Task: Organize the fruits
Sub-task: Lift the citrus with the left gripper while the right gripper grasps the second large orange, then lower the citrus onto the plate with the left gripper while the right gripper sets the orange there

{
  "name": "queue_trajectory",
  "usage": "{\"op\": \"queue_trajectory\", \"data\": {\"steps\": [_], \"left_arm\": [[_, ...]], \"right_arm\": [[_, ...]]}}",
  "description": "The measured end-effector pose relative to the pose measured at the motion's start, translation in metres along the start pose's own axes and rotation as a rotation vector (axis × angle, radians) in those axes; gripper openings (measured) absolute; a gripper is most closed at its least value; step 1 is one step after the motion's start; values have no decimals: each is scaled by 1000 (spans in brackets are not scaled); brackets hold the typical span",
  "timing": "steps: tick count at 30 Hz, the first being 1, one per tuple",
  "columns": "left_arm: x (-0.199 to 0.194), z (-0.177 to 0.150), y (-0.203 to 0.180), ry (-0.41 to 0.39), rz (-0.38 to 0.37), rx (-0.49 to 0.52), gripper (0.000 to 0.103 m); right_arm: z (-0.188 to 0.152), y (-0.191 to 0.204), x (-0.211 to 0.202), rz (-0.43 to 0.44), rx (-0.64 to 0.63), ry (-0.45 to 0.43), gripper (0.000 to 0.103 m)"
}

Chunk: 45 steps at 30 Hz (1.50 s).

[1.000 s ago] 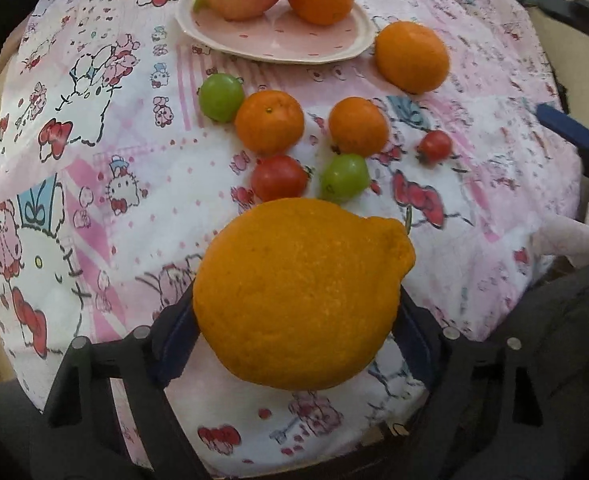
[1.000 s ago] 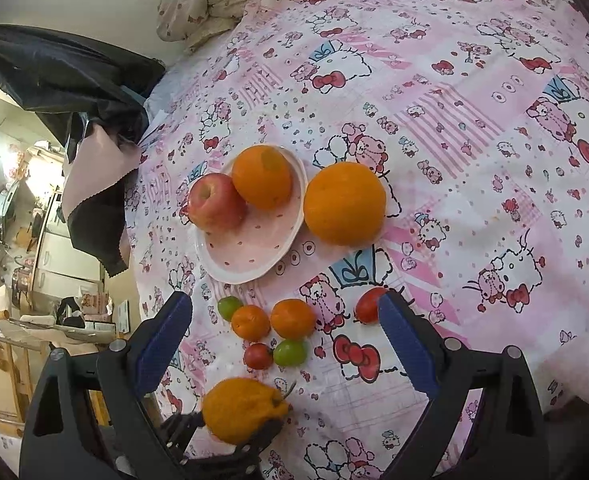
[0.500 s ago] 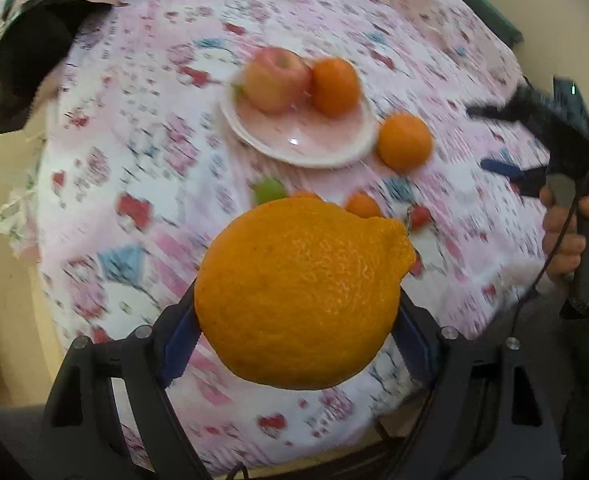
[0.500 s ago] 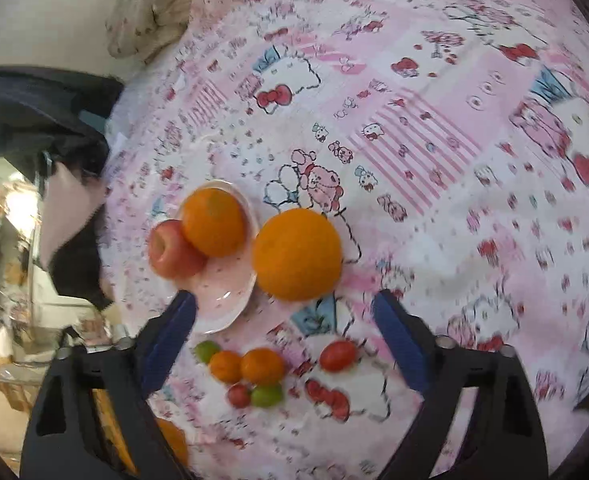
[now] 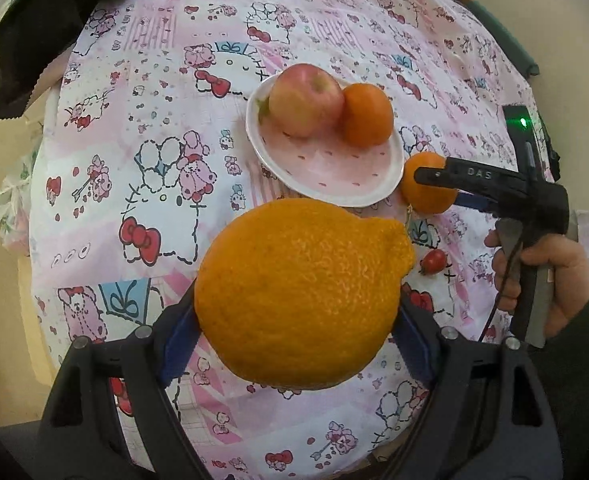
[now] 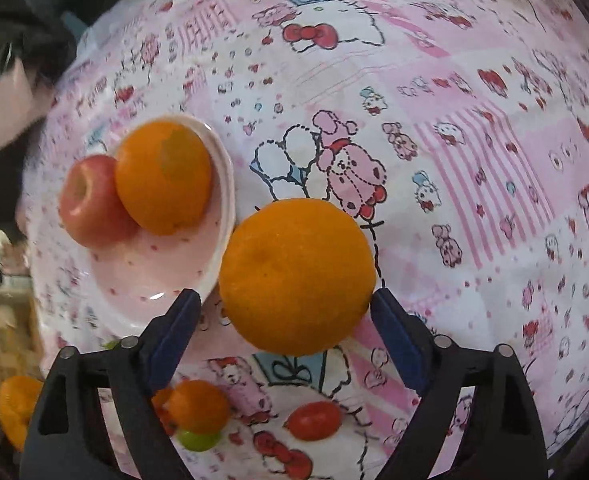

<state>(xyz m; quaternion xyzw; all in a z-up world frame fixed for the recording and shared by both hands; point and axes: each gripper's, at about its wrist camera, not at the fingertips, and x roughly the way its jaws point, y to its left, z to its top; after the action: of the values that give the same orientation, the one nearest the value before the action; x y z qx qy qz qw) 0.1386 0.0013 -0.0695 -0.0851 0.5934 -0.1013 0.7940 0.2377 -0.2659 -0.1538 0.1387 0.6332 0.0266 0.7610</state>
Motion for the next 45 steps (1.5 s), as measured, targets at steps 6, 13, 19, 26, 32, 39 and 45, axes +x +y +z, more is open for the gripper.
{"op": "queue_trajectory", "data": {"steps": [6, 13, 19, 26, 32, 39, 45], "left_arm": [[7, 5, 5, -2, 25, -19, 82], [13, 6, 15, -1, 56, -45, 82], [12, 6, 20, -18, 74, -59, 82], [2, 7, 17, -71, 75, -42, 82], [-6, 17, 13, -77, 62, -46, 82], [-6, 40, -5, -94, 49, 17, 82], [12, 63, -3, -106, -30, -35, 82]], "right_arm": [[2, 0, 21, -60, -37, 25, 90], [3, 10, 18, -96, -110, 12, 82], [-4, -4, -7, -41, -54, -25, 82], [-11, -16, -44, 58, 14, -89, 82], [-10, -12, -68, 131, 20, -146, 82], [-8, 0, -80, 204, 0, -171, 82], [-5, 13, -70, 221, -34, -150, 82]]}}
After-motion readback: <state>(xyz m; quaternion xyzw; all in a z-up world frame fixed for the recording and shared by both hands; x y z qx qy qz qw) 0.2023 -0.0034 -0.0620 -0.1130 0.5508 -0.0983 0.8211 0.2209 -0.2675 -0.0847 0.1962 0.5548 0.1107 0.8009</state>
